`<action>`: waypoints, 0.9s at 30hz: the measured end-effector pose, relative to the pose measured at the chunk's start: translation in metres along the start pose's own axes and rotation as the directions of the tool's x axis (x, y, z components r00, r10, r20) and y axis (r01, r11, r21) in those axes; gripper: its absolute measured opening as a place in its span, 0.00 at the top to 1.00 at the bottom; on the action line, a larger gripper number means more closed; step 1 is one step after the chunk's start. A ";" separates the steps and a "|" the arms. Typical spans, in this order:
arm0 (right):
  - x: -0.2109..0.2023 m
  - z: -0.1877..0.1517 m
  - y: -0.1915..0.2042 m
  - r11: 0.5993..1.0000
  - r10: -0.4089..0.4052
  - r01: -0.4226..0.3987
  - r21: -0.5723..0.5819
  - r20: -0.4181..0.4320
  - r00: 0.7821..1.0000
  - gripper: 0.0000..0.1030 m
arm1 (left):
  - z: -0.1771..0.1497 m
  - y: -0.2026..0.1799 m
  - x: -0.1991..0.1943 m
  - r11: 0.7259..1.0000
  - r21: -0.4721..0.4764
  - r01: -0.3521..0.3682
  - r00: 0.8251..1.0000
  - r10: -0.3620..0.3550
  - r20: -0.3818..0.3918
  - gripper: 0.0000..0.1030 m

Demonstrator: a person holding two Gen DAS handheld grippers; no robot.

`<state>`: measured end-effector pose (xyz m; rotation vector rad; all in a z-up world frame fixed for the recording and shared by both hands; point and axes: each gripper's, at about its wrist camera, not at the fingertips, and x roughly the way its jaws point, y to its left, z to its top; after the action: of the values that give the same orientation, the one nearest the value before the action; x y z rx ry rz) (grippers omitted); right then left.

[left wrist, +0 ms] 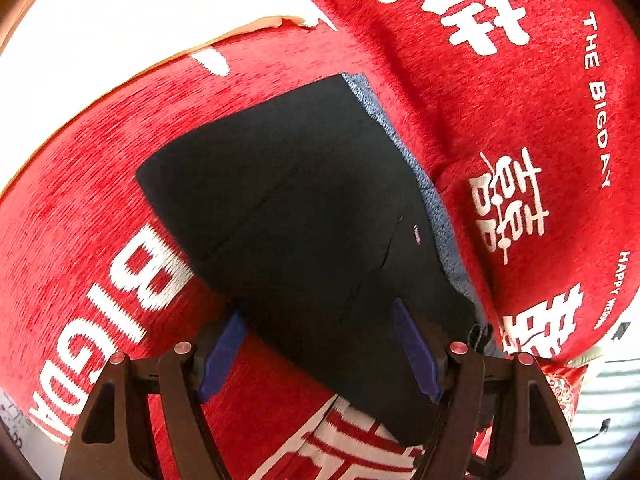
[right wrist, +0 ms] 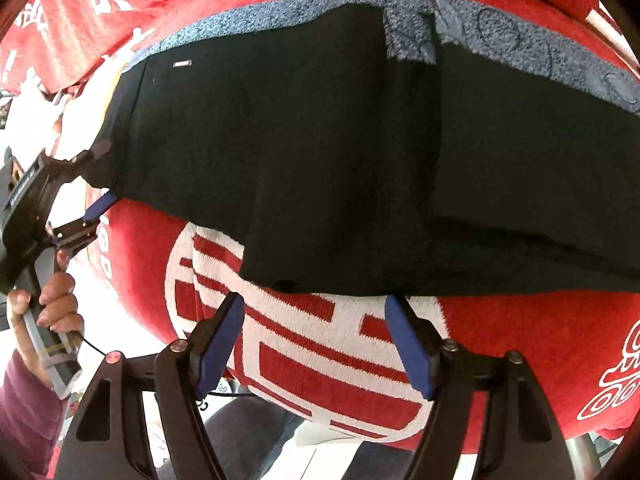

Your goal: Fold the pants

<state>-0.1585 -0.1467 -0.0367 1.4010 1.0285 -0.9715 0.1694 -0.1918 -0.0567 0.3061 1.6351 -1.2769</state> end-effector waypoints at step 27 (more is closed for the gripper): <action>-0.055 0.044 0.028 0.992 0.092 -0.081 -0.096 0.118 0.989 0.23 | 0.000 -0.089 0.011 0.848 0.383 -0.366 0.929 0.312 0.199 0.68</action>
<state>-0.1481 -0.1954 0.0210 1.2847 0.9026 -0.9235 0.1021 -0.2321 -0.0138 0.7270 1.1222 -1.3256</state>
